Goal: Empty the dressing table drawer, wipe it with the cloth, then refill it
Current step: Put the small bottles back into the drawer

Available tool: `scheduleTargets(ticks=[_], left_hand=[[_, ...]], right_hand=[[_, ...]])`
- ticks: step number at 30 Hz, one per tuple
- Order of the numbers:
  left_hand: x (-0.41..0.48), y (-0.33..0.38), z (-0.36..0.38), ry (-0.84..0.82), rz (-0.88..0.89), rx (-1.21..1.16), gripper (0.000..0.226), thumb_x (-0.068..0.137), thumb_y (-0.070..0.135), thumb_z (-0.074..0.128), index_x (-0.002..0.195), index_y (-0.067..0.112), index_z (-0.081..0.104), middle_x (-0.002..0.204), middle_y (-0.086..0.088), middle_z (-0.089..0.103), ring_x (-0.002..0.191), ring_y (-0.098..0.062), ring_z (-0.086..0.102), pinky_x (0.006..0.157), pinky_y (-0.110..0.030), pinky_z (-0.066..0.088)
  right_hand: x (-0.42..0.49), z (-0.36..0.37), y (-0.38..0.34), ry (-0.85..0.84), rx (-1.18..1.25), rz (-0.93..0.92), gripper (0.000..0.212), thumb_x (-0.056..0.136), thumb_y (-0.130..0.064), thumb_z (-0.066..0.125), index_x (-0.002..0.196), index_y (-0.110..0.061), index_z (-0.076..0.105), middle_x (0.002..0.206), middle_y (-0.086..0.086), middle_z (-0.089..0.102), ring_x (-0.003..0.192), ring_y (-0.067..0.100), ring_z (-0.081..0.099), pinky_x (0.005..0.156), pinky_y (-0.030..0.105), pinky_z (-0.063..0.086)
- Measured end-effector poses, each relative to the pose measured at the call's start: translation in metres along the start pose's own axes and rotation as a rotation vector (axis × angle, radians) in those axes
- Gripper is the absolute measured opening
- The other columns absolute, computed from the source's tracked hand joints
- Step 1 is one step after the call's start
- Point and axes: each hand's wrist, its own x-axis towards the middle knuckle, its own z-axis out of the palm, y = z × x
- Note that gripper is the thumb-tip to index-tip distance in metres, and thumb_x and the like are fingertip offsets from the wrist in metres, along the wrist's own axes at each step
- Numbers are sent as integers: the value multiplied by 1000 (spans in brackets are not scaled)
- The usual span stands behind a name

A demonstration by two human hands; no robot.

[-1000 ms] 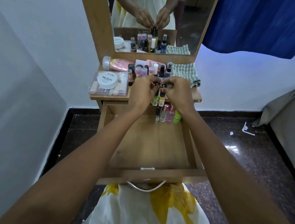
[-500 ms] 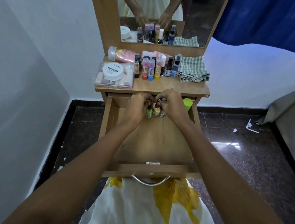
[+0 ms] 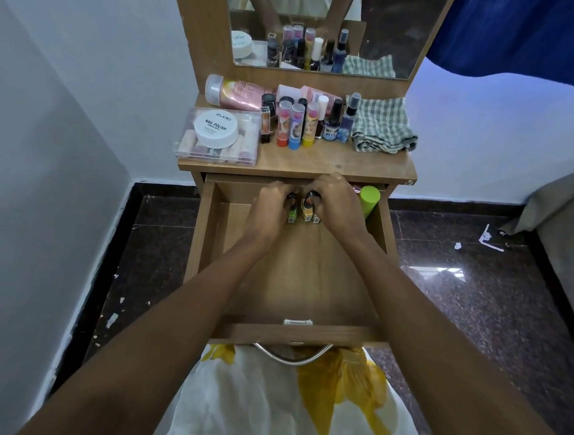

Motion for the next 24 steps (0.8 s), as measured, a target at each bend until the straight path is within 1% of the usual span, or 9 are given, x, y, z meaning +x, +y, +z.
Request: scheduleTargets(ticks=[3, 5, 8, 11, 13, 16, 21, 24], left_hand=[[2, -2, 5, 6, 13, -14, 31, 88, 0, 54, 117, 9, 63, 118, -11, 62, 108, -22, 59, 89, -25, 45], [3, -2, 8, 20, 15, -15, 31, 88, 0, 55, 116, 9, 63, 118, -11, 63, 109, -23, 59, 90, -25, 45], [5, 0, 10, 28, 11, -27, 30, 88, 0, 55, 116, 8, 64, 118, -11, 63, 109, -23, 59, 89, -24, 44], [7, 0, 12, 33, 14, -35, 29, 88, 1, 55, 116, 7, 63, 119, -11, 62, 109, -22, 58, 86, -17, 40], [9, 0, 13, 38, 8, -42, 29, 88, 1, 54, 115, 6, 64, 119, -11, 62, 109, -22, 58, 88, -20, 41], [11, 1, 15, 44, 11, -46, 29, 88, 0, 54, 115, 4, 64, 119, -12, 61, 108, -23, 58, 90, -23, 42], [9, 2, 15, 65, 23, -49, 29, 88, -2, 54, 114, 4, 64, 121, -12, 61, 109, -22, 58, 89, -18, 40], [9, 3, 15, 70, 11, -57, 29, 87, -2, 55, 114, 5, 63, 120, -11, 60, 108, -22, 58, 86, -20, 42]], right_hand=[[0, 2, 1, 21, -55, -38, 22, 78, 3, 57, 93, -3, 71, 94, 13, 71, 94, 34, 57, 79, 39, 44], [-1, 4, 2, 38, -101, -58, 21, 75, 4, 58, 89, -2, 72, 88, 14, 71, 88, 35, 59, 75, 40, 45], [-1, 10, 4, 94, -170, -83, 15, 66, 3, 66, 76, -5, 72, 72, 10, 70, 75, 33, 61, 64, 36, 47], [-1, 12, 4, 95, -225, -96, 13, 61, -1, 72, 70, -10, 71, 65, 6, 68, 68, 28, 61, 59, 32, 47], [-1, 12, 4, 93, -240, -117, 13, 57, -5, 75, 68, -10, 70, 64, 4, 68, 67, 26, 62, 58, 30, 48], [-2, 12, 6, 98, -255, -146, 15, 56, -8, 76, 69, -12, 70, 65, 2, 68, 66, 24, 63, 58, 28, 49], [-3, 14, 9, 130, -271, -177, 17, 57, -9, 77, 72, -14, 70, 67, 0, 70, 67, 22, 64, 60, 26, 49], [-3, 15, 9, 143, -283, -176, 16, 59, -9, 76, 73, -14, 70, 68, 0, 70, 67, 22, 63, 60, 27, 49]])
